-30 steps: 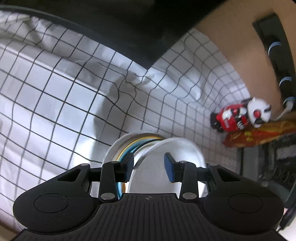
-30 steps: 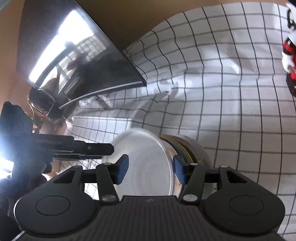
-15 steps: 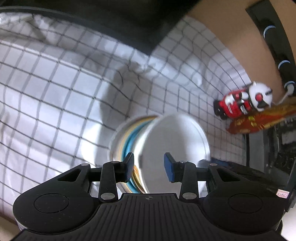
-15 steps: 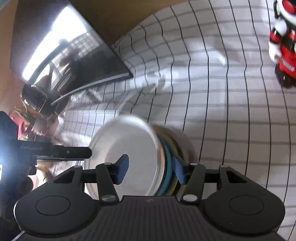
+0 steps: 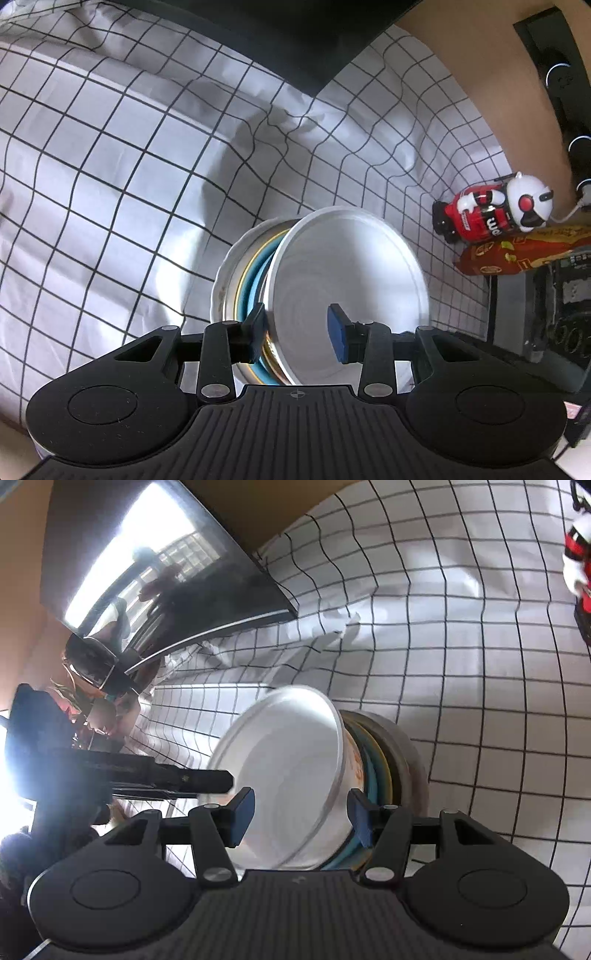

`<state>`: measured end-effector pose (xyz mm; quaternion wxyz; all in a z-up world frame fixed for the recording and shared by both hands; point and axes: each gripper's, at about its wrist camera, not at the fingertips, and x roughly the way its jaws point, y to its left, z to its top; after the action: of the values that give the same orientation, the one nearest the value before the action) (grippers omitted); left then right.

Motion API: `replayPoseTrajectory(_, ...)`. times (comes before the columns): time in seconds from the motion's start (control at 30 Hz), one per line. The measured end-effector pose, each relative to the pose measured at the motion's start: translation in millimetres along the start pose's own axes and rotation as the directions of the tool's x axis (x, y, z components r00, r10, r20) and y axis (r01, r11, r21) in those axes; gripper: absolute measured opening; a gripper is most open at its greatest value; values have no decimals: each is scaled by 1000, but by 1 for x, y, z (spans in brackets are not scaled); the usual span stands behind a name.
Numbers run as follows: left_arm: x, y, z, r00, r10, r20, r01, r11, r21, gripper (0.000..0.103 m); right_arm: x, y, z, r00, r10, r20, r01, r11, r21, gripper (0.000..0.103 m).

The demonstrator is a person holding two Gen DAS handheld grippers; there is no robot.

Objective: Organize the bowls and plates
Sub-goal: 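Set the stack down onto the steel bowl and release both grippers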

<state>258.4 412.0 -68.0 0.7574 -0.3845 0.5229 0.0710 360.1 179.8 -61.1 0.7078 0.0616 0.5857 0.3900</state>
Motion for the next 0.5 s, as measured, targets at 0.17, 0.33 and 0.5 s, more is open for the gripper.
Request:
replayPoseTrajectory(0.17, -6, -4, -3, 1000, -1, 13, 1, 1000, 8, 38, -1, -4, -2, 1000, -21, 2, 21, 1000, 1, 57)
replayPoseTrajectory(0.33, -9, -8, -6, 999, 26, 43, -26, 1000, 12, 32, -5, -3, -7, 999, -41, 14, 41, 999, -12, 57)
replayPoseTrajectory(0.5, -15, -11, -10, 998, 29, 64, -30, 1000, 10, 32, -12, -5, -12, 997, -71, 34, 72, 997, -19, 57)
